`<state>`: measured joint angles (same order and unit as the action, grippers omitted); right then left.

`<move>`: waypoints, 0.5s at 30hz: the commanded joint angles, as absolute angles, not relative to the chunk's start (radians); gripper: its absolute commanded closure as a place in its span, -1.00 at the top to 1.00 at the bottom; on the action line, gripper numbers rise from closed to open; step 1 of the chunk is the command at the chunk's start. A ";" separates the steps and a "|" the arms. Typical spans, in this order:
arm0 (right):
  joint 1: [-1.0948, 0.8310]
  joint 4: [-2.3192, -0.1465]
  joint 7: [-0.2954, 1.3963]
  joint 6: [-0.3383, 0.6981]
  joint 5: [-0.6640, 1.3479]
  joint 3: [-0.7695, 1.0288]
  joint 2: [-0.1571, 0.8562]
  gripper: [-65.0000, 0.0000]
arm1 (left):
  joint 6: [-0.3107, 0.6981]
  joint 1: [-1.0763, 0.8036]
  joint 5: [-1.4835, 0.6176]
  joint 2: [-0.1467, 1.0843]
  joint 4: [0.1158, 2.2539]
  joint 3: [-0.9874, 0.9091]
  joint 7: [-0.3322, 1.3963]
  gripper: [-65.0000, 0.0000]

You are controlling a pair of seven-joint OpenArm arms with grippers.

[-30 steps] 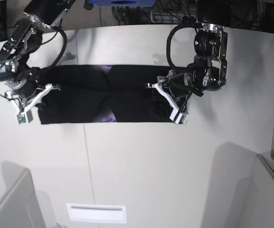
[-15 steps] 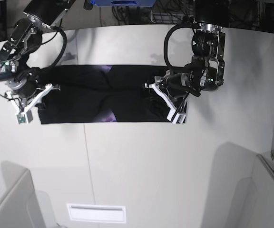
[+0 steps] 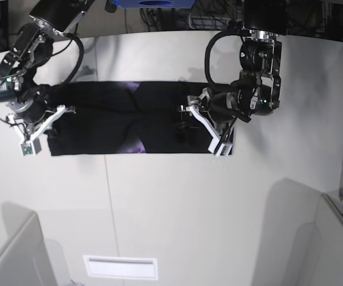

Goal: Fold the T-shirt properly
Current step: 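Release the strip and raise both grippers away from the shirt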

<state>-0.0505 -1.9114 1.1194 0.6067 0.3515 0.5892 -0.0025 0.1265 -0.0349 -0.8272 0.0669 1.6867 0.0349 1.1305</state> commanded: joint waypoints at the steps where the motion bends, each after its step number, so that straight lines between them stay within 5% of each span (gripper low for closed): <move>1: -0.039 -1.931 1.099 0.605 0.363 0.591 0.007 -1.00 | 0.130 -0.007 -0.852 0.062 1.687 0.050 1.116 -0.09; 7: -0.039 -1.931 1.099 0.605 0.363 0.591 0.007 -1.00 | 0.130 0.051 -0.854 0.062 1.624 0.182 1.115 -0.03; 11: -0.030 -1.931 1.099 0.602 0.363 0.601 0.008 -1.00 | 0.130 0.021 -0.854 0.064 1.758 0.079 1.119 -0.05; 13: -0.024 -1.931 1.118 0.602 0.363 0.633 0.008 -1.00 | 0.130 -0.025 -0.854 0.068 1.851 -0.065 1.119 -0.23; 15: 0.010 -1.926 1.193 0.602 0.363 0.670 0.008 -1.00 | 0.134 -0.082 -0.855 0.094 1.933 -0.252 1.121 -0.73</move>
<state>-0.0074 -1.9110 1.2133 0.6044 0.3546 0.6701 -0.0013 0.1303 -0.0837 -0.8494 0.0887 1.9167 -0.2562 1.1217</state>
